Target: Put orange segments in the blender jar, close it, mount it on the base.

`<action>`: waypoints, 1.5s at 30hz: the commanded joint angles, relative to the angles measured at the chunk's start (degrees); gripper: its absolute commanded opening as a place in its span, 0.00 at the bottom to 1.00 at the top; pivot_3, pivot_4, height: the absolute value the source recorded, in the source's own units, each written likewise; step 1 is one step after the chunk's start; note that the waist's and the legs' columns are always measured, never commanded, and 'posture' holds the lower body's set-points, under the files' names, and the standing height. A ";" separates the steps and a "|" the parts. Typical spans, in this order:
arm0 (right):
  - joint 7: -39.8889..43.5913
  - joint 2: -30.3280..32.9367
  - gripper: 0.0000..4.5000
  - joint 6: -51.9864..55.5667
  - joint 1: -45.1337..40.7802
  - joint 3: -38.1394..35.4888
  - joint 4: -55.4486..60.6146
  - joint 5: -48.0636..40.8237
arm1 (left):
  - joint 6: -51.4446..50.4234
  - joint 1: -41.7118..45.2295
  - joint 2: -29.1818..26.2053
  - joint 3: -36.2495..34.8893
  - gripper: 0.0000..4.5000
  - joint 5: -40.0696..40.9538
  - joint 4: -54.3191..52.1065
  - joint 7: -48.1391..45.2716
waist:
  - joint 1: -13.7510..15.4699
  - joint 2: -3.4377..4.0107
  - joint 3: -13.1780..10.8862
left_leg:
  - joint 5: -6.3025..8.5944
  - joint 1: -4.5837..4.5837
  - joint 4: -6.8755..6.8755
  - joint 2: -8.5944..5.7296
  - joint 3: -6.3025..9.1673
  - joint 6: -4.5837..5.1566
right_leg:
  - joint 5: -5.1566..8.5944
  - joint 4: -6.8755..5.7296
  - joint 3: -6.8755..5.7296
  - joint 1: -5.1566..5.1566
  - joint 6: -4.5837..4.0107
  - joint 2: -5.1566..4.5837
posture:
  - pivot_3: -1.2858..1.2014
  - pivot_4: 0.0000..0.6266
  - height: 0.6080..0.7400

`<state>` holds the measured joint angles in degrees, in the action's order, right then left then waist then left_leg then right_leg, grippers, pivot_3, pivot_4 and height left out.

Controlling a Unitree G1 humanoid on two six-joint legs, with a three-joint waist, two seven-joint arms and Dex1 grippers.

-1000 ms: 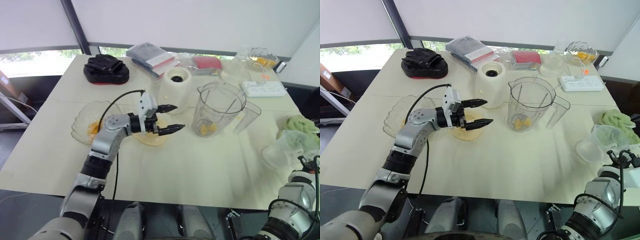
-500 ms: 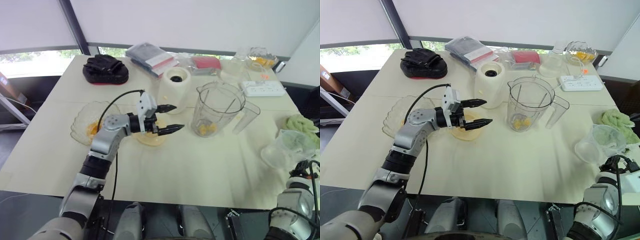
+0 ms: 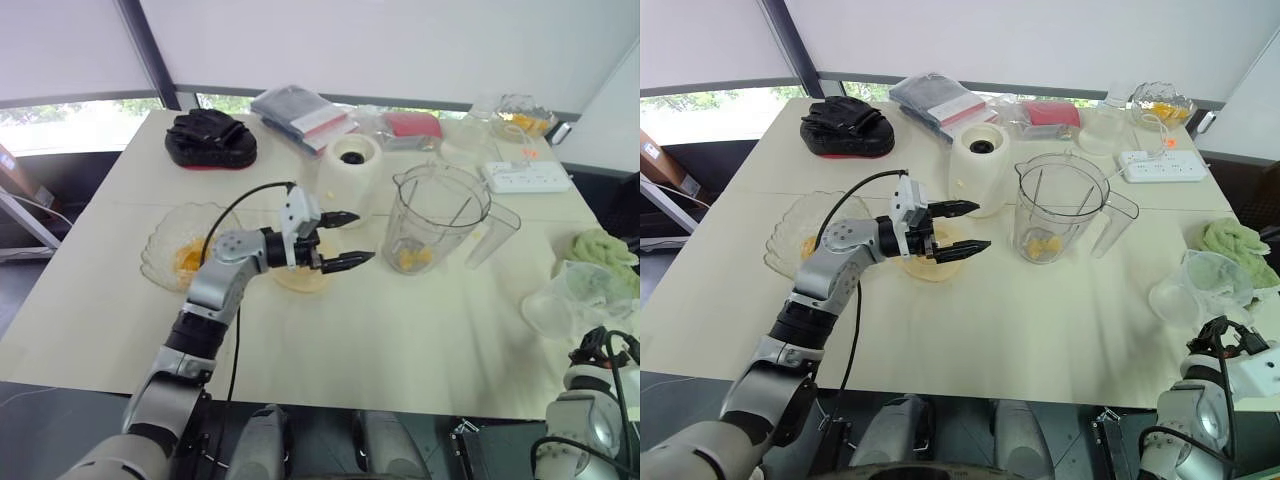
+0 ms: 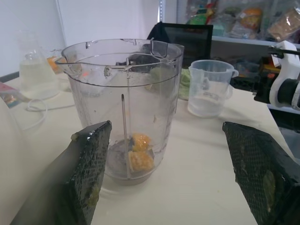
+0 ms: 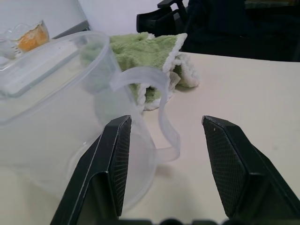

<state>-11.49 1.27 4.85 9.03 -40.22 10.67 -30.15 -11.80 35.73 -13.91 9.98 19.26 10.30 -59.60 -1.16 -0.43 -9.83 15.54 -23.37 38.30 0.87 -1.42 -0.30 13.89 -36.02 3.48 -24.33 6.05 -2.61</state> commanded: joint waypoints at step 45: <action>35.43 62.17 0.56 34.07 0.93 15.80 41.81 -30.87 | -6.31 14.37 -24.63 1.63 0.88 -5.29 13.99 -22.42 | 0.67 -1.09 -0.41 | 0.00 -0.13 -0.04 0.03 0.04 0.00 | 0.17 0.14 -0.11 -0.02 0.00 -0.16 | 0.52 0.24 1.00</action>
<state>24.42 64.04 38.91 11.02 -25.28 52.55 -62.11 -20.48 48.00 -38.87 10.59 15.84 22.25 -81.10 -0.49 -1.52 -10.24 15.54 -23.51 38.27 0.88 -1.40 -0.30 14.06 -35.88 3.37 -24.35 6.05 -2.77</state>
